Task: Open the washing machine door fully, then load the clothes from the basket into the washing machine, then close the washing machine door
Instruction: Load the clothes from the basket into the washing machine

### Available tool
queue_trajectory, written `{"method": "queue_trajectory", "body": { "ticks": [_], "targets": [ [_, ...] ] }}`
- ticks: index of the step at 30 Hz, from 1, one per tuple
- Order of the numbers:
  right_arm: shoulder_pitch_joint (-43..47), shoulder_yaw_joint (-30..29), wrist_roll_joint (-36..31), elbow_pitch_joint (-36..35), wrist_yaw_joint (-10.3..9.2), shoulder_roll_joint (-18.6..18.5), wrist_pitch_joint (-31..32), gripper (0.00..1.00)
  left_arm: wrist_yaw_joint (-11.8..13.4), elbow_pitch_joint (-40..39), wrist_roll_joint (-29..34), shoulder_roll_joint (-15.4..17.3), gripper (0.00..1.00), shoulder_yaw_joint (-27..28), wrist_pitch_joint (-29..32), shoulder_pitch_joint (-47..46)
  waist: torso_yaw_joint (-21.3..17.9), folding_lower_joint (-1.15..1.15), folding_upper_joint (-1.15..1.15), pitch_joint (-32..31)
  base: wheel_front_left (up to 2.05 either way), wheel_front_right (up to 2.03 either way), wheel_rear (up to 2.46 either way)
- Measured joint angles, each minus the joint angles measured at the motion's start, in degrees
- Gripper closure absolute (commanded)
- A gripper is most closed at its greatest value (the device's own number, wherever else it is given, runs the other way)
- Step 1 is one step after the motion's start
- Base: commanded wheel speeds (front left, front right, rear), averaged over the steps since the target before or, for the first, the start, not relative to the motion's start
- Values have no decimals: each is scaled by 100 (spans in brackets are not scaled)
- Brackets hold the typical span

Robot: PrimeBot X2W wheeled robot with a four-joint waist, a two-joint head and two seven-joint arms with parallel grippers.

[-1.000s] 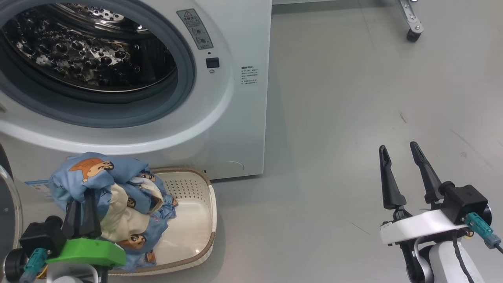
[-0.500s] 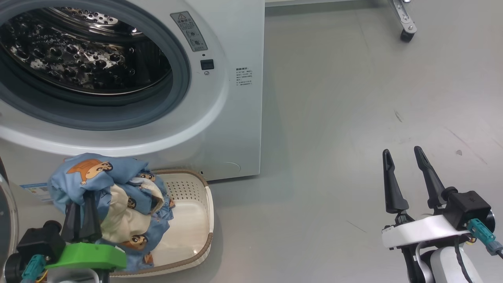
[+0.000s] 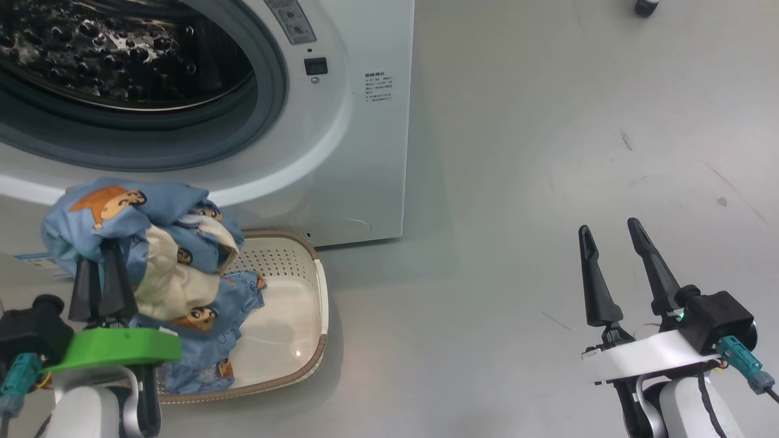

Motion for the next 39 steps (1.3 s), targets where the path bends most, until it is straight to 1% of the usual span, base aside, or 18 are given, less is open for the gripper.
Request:
{"method": "queue_trajectory", "body": {
  "ticks": [10,16,19,23,30,34,39],
  "targets": [
    [-188,59,0,-151,1,-1,0,0,-5,-180,113,-1,100,213,0,-1105,-37,0,0,609,0,0,0],
    [-393,142,16,-246,1,-2,0,0,-9,-203,183,157,100,410,-1,-1825,-83,0,0,1012,0,0,0],
    [-459,137,42,-285,1,-4,0,0,-3,-180,182,186,100,535,-1,-2206,-114,1,0,1221,0,0,0],
    [-554,142,42,-324,1,-7,0,0,-2,-100,194,261,100,561,-1,-2644,-157,1,0,1503,0,0,0],
    [-790,178,42,-392,1,-10,0,0,-3,436,192,377,100,545,-2,-3426,-240,1,0,2094,0,0,0],
    [-906,209,43,-423,2,-11,0,0,-3,713,229,554,100,523,8,-3839,-281,1,0,2395,0,0,0],
    [-1017,252,43,-432,2,-14,0,0,-11,1032,276,705,100,483,254,-4419,-327,1,0,2773,0,0,0]
  ]
}}
